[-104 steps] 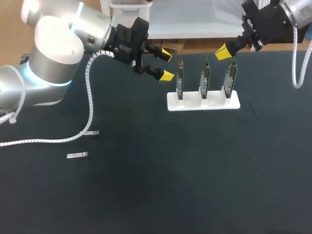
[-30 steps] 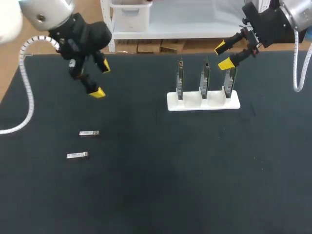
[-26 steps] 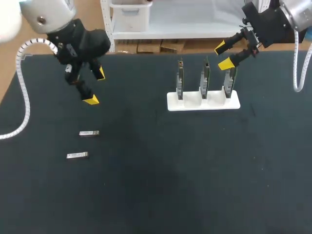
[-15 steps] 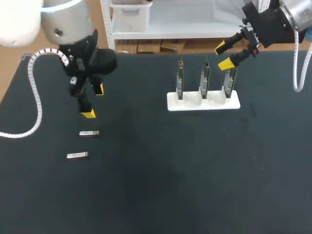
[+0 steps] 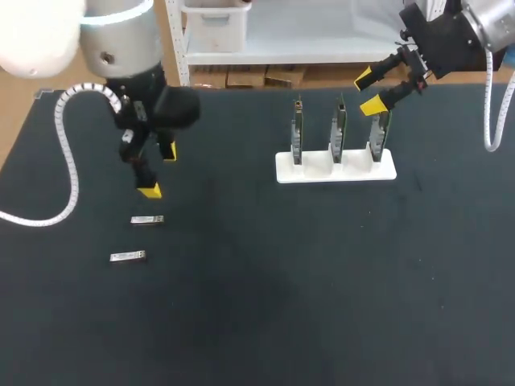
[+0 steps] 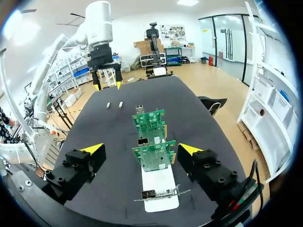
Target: Pick up the optical module with the left hand, and insert it into the network port with the right hand.
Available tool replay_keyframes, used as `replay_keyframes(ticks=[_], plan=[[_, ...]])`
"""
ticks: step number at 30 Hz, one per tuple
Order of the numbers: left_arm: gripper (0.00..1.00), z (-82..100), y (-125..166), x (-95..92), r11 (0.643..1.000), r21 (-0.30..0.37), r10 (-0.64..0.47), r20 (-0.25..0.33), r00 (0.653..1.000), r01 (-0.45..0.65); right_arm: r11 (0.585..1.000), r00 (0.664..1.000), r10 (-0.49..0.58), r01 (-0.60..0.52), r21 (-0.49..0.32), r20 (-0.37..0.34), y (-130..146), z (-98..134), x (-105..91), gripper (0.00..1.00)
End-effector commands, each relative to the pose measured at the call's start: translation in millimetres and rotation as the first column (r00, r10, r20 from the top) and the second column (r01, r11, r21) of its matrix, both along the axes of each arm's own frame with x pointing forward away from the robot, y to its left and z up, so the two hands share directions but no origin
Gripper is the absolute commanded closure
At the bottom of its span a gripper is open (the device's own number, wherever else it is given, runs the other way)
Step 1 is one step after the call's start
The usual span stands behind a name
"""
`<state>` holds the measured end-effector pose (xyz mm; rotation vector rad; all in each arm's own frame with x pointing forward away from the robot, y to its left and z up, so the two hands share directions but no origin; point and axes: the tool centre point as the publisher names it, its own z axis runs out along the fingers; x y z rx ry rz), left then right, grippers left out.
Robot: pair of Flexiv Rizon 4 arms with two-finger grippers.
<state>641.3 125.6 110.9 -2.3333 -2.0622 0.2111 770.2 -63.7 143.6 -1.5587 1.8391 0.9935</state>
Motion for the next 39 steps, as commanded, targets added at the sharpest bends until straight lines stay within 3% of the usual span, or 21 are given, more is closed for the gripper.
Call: replay_keyframes(ticks=[1,15,25,32,39], plan=[[0.00,0.2,10.2,-8.0,0.999,-0.034,0.002,0.014,1.000,-0.002,1.000,1.000,-0.003,0.003,0.000,0.003,0.2,0.0,-1.6,0.00],[0.00,-2.6,10.7,-6.4,0.999,-0.038,-0.004,0.008,1.000,0.004,1.000,1.000,-0.003,0.003,0.000,0.003,0.2,0.0,-1.6,0.00],[0.00,-32.5,40.7,-21.5,0.995,0.059,0.075,0.024,0.997,-0.076,1.000,1.000,-0.003,0.003,0.000,0.003,0.2,0.0,-1.6,0.00],[0.00,-49.9,46.0,-31.8,0.975,0.198,0.079,0.101,0.992,-0.098,1.000,1.000,-0.003,0.003,0.000,0.003,0.2,0.0,-1.6,0.00],[0.00,-65.0,46.6,-30.3,0.969,0.220,0.093,0.094,0.991,-0.112,1.000,1.000,-0.003,0.003,0.000,0.003,0.2,0.0,-1.6,0.00]])
